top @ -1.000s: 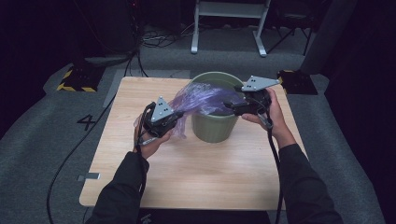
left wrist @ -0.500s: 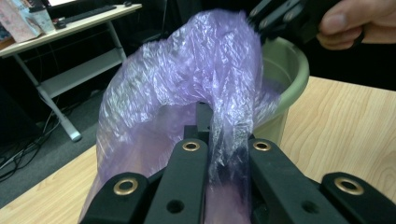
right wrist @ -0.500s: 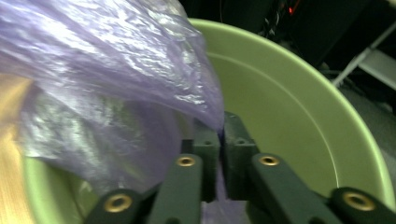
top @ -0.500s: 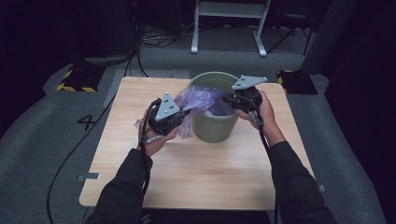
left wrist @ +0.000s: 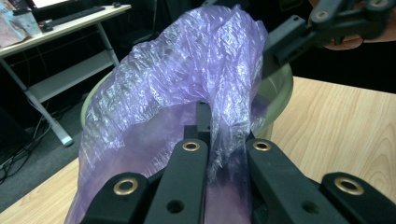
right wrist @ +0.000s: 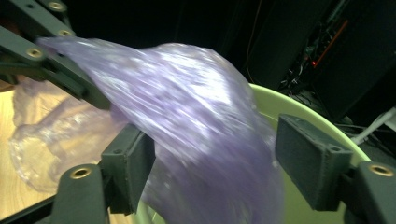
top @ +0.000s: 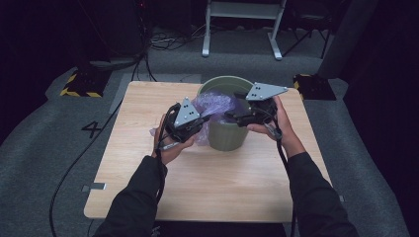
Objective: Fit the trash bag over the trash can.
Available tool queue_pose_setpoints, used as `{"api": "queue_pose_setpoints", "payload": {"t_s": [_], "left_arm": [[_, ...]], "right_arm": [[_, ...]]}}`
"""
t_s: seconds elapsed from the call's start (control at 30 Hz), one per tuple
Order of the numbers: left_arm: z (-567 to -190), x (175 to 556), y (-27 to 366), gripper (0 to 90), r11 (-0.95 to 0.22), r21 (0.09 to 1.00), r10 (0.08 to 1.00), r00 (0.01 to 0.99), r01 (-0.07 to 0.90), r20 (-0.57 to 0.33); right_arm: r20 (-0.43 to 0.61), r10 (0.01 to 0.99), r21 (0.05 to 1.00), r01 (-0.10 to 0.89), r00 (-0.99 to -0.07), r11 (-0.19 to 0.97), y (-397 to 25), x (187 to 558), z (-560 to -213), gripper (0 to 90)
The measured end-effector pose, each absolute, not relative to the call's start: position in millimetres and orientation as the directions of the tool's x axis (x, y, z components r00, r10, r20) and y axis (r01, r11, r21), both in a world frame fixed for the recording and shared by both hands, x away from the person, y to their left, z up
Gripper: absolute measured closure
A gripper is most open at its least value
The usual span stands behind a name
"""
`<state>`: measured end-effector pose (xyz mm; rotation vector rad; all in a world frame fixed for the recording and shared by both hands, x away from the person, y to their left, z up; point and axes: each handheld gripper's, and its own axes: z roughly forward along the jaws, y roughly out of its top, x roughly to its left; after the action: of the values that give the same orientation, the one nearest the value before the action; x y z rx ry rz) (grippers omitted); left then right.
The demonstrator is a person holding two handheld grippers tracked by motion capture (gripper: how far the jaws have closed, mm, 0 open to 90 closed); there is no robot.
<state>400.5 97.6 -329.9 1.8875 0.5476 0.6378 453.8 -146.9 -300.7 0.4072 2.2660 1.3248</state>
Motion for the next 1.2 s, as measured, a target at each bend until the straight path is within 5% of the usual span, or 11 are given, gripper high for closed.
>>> {"api": "queue_pose_setpoints", "payload": {"t_s": [0.07, 0.17, 0.27, 0.53, 0.73, 0.93, 1.2], "left_arm": [[-330.0, 400.7, 96.1, 88.9, -0.373, 0.924, 0.625, 0.76, 0.088, 0.18], [-330.7, 401.0, 94.7, 88.6, -0.37, 0.924, 0.616, 0.77, 0.097, 0.166], [-330.7, 400.1, 95.5, 78.0, -0.366, 0.924, 0.618, 0.772, 0.116, 0.148], [-330.1, 393.0, 113.6, 36.5, -0.363, 0.91, 0.666, 0.739, 0.2, 0.103], [-335.0, 392.2, 134.1, 26.9, -0.342, 0.911, 0.687, 0.723, 0.232, 0.073], [-345.1, 400.7, 142.1, 32.9, -0.343, 0.901, 0.685, 0.727, 0.267, 0.045], [-347.4, 402.5, 131.2, 79.9, -0.41, 0.892, 0.641, 0.756, 0.191, 0.133]], "right_arm": [[-0.272, 0.474, 0.865, 0.003, -0.837, 0.502, -142.3, 452.3, -300.7, 35.1], [-0.288, 0.46, 0.86, -0.016, -0.84, 0.51, -138.7, 451.9, -303.3, 66.7], [-0.299, 0.459, 0.847, -0.011, -0.837, 0.532, -138.7, 453.6, -306.2, 82.8], [-0.272, 0.514, 0.855, 0.041, -0.813, 0.517, -156.6, 460.7, -310.3, 87.7], [-0.249, 0.535, 0.864, 0.065, -0.807, 0.499, -172.0, 464.6, -311.3, 87.9], [-0.234, 0.557, 0.868, 0.087, -0.797, 0.489, -181.9, 468.9, -314.9, 87.9], [-0.222, 0.579, 0.868, 0.111, -0.784, 0.484, -187.9, 472.9, -318.9, 84.6]]}}
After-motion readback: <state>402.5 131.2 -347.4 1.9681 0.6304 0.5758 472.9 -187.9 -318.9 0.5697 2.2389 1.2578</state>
